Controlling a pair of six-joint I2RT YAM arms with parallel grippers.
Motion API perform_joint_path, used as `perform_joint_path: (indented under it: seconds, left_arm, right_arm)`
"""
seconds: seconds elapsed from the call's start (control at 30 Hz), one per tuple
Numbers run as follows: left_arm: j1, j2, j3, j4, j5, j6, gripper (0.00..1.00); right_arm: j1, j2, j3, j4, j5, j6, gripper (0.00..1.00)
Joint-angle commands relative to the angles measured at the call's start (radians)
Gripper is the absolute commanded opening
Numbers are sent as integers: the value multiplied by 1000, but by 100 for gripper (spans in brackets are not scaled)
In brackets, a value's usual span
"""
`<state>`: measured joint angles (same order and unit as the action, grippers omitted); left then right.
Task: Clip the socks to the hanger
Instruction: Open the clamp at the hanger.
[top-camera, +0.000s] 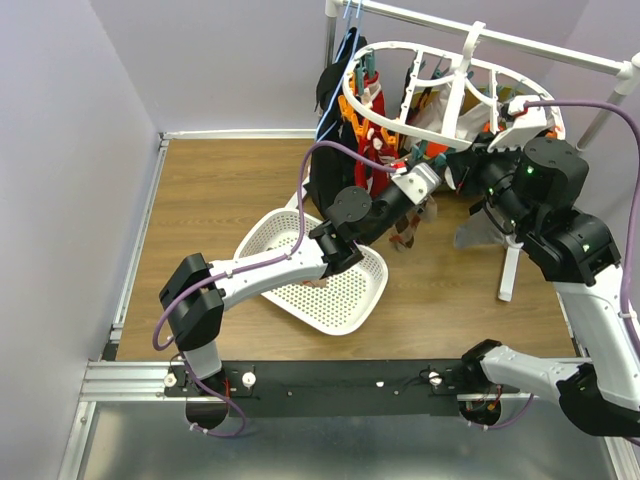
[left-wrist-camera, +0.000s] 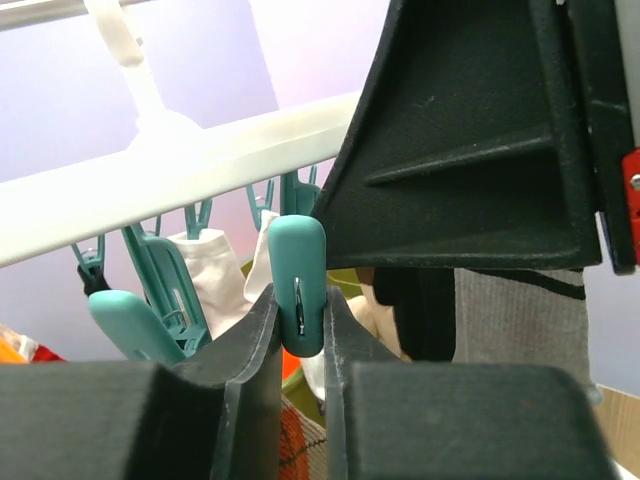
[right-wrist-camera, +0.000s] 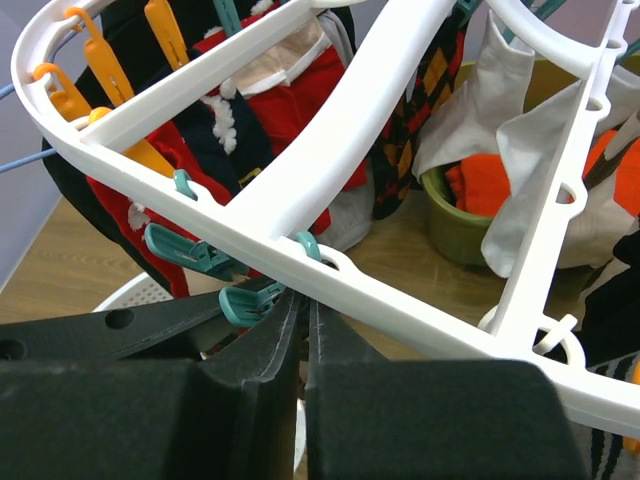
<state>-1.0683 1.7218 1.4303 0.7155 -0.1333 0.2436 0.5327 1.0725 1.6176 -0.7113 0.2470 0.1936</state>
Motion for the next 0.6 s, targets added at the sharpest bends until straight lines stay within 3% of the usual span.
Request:
perform_joint_path:
  seconds: [0.0,0.07,0.2,0.57]
  left_arm:
    - [7,-21,-5,50,12,6,0]
    - [5,-24,-7,47,17,5,0]
    - [5,-24,-5,27,38,-15,0]
    - [8,-31,16,-42,124,-102,0]
  right_arm:
    - [3,-28,-4,1,-26,26,21]
    - [3,-36,5,-11,21,30,23]
    - [3,-62,21,-36,43,14,43]
    - [3,-48,-15,22,-66,59,66]
